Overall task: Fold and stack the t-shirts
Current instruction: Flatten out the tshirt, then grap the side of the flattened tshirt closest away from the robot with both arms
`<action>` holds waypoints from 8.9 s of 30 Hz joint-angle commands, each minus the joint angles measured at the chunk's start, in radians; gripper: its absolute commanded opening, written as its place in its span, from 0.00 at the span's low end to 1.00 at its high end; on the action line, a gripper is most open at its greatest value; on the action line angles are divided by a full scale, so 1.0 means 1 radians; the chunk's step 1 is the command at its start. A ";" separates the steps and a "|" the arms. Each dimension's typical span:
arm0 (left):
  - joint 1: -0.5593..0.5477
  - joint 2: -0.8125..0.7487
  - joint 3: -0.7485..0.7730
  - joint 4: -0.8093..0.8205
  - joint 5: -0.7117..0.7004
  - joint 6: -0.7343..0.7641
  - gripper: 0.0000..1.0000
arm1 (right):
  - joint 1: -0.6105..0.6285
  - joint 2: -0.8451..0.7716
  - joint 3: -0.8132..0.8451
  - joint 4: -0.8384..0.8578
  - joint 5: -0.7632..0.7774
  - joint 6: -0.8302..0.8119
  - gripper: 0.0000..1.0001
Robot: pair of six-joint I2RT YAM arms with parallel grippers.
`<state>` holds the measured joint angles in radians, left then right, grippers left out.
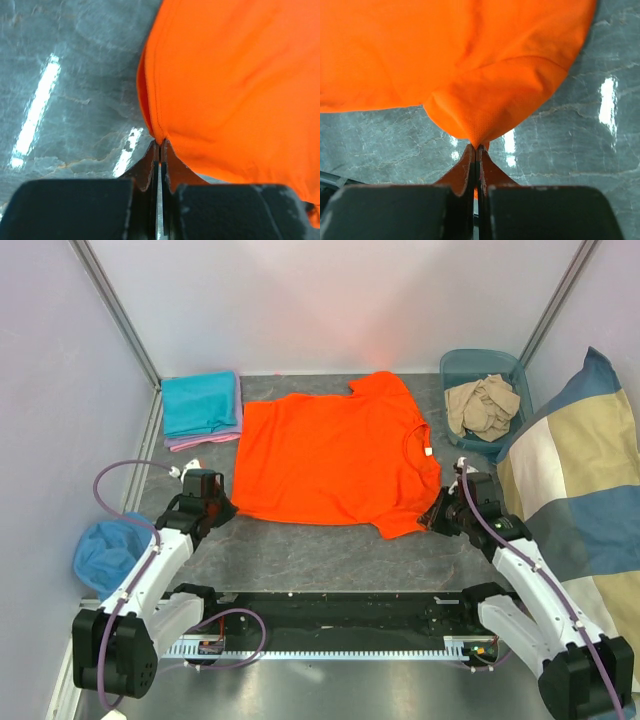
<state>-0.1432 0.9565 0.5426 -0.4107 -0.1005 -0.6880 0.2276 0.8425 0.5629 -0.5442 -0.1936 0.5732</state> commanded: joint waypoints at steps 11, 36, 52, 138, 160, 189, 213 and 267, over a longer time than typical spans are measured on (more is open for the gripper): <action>0.001 0.031 -0.024 0.000 -0.051 -0.062 0.02 | 0.036 -0.229 -0.051 -0.256 0.161 0.217 0.00; 0.001 -0.082 -0.029 -0.095 0.008 -0.111 0.51 | 0.056 -0.293 0.063 -0.431 0.235 0.275 0.65; 0.001 -0.141 0.120 -0.099 -0.045 0.001 1.00 | 0.055 -0.109 0.192 -0.287 0.379 0.149 0.82; 0.001 0.162 -0.076 0.242 0.231 -0.048 0.91 | 1.016 0.515 0.230 -0.691 0.861 1.140 0.86; 0.001 0.185 -0.090 0.289 0.320 -0.061 0.89 | 1.260 0.598 0.230 -0.810 0.873 1.605 0.89; 0.002 0.238 -0.072 0.279 0.286 -0.042 0.88 | 0.871 0.622 0.233 -0.608 0.935 0.950 0.96; 0.002 0.235 -0.081 0.277 0.280 -0.044 0.88 | 0.869 0.684 0.172 -0.263 0.773 0.811 0.98; 0.001 0.229 -0.096 0.302 0.338 -0.042 0.87 | 1.162 0.555 0.147 -0.500 0.790 1.274 0.98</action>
<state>-0.1432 1.1835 0.4511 -0.1249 0.2169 -0.7349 1.3834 1.4368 0.7189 -1.0397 0.5732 1.7954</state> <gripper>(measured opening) 0.874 0.978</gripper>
